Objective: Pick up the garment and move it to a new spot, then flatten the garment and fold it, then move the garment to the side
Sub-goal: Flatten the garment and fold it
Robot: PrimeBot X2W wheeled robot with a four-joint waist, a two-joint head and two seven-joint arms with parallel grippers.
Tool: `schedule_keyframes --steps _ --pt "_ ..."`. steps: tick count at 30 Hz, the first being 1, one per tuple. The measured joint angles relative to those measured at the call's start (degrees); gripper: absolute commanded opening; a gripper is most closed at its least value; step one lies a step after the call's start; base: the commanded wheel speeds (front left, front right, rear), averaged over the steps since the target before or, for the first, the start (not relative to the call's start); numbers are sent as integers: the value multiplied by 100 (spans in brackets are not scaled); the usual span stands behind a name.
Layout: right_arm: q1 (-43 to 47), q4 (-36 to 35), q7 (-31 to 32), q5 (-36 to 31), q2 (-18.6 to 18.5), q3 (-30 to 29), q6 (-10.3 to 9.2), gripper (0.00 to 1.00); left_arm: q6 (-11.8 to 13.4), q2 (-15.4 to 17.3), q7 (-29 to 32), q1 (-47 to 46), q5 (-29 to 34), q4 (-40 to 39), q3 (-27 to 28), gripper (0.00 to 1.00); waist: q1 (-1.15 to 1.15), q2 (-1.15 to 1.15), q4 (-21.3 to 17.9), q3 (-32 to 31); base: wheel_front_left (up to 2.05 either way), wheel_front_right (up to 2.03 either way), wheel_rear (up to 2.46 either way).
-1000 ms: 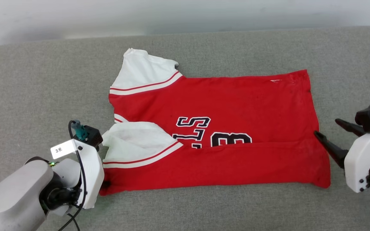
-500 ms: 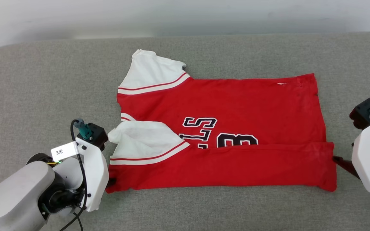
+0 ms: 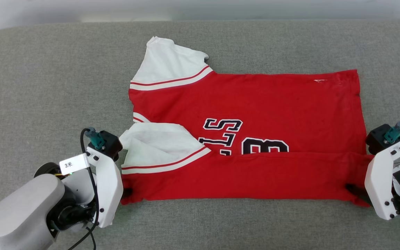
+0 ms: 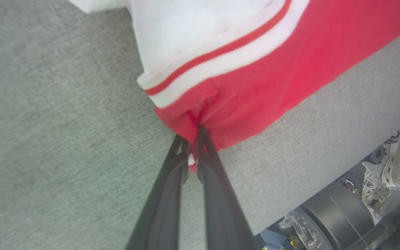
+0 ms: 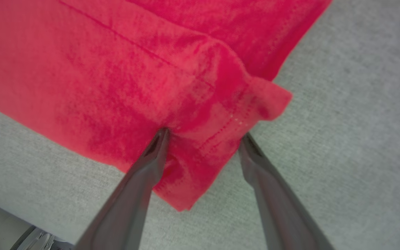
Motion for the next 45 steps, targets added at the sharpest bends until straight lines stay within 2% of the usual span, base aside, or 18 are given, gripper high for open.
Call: schedule_keyframes --steps 4,5,6,11,17,26,30,35,36,37,40,45 --pt "-65 82 -234 112 -8 186 -23 100 12 2 -92 65 -24 54 11 0 0 0 -40 -15 0 0 0" --pt "-77 105 -316 146 -15 229 -22 38 13 2 -100 100 -38 73 10 0 0 0 -49 -40 0 0 0" --pt "-81 125 -398 187 -18 270 -22 0 13 -2 -131 129 -68 96 10 0 0 0 -57 -71 0 0 0" --pt "-98 123 -828 364 -62 445 18 0 19 21 -259 336 -234 129 71 0 0 0 -100 -342 0 0 0" --pt "42 -121 -1152 557 -453 501 18 0 96 238 -335 646 -386 -122 105 0 0 0 -123 -759 0 0 0" --pt "987 -646 -1293 786 -929 325 18 0 391 594 -622 1478 -632 -657 76 0 0 0 -128 -1037 0 0 0" --pt "1400 -672 -1226 787 -928 290 18 0 461 583 -731 1785 -686 -695 -12 0 0 0 -150 -999 0 0 0" --pt "1633 -463 -1220 738 -671 226 18 0 471 463 -738 1938 -638 -548 -182 0 0 0 -154 -928 0 0 0" --pt "1633 -423 -1287 694 -641 176 18 31 471 447 -742 1940 -620 -512 -189 0 0 0 -148 -922 0 0 0" --pt "1631 -402 -1362 621 -616 126 18 100 474 439 -793 1936 -593 -499 -172 100 0 0 -142 -924 0 0 0" --pt "1632 -408 -1564 538 -550 -59 16 100 500 495 -903 1863 -513 -527 -85 100 0 0 -123 -982 0 0 0" --pt "1619 -542 -2123 87 -517 -589 16 100 593 861 -1111 1688 -468 -858 260 100 0 0 -104 -1095 0 0 0"
